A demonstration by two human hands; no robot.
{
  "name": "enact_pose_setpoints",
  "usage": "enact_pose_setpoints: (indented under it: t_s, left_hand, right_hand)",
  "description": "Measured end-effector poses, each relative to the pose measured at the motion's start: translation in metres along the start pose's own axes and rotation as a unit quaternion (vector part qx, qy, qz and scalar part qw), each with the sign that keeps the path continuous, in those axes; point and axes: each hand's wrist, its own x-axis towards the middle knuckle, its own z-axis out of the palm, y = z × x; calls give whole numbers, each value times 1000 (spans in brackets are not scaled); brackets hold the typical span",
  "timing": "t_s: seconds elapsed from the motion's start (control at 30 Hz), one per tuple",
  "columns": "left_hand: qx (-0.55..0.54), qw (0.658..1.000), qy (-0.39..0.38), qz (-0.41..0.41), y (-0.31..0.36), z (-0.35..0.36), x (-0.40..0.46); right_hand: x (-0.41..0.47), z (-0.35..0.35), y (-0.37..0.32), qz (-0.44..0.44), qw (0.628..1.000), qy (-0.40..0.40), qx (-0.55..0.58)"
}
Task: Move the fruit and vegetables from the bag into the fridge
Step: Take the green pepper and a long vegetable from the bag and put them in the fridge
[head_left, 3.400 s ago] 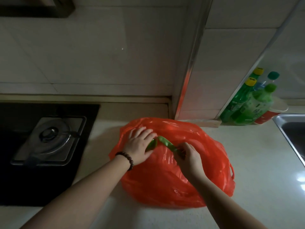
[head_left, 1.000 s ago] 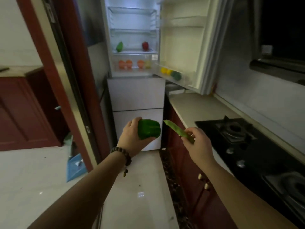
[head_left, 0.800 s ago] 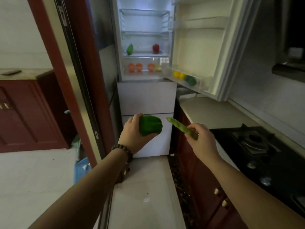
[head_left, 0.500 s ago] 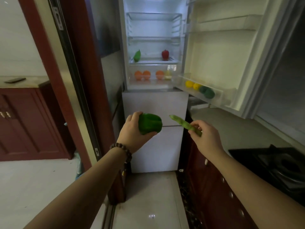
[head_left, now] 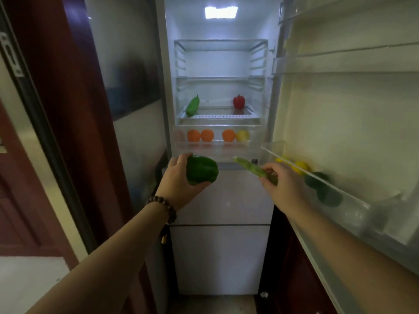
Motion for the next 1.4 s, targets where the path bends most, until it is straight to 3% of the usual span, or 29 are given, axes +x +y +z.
enact_pose_setpoints:
  t_s: [0.47, 0.7, 0.83, 1.03, 1.17, 1.4]
  left_hand:
    - [-26, 996, 76, 33, -104, 41, 214]
    - [-76, 991, 78, 71, -140, 74, 313]
    - [-54, 993, 71, 82, -154, 97, 358]
    - [-25, 993, 41, 108, -160, 109, 409]
    - [2, 993, 7, 117, -167, 114, 415]
    - [41, 992, 27, 113, -173, 118, 410]
  right_hand:
    - [224, 135, 29, -46, 999, 5, 5]
    - [364, 185, 49, -66, 998, 13, -17]
    - [431, 216, 72, -78, 996, -16, -43]
    - [526, 273, 120, -57, 989, -122, -57]
    - [576, 309, 144, -68, 978, -166, -102]
    - [628, 364, 158, -69, 973, -196, -96]
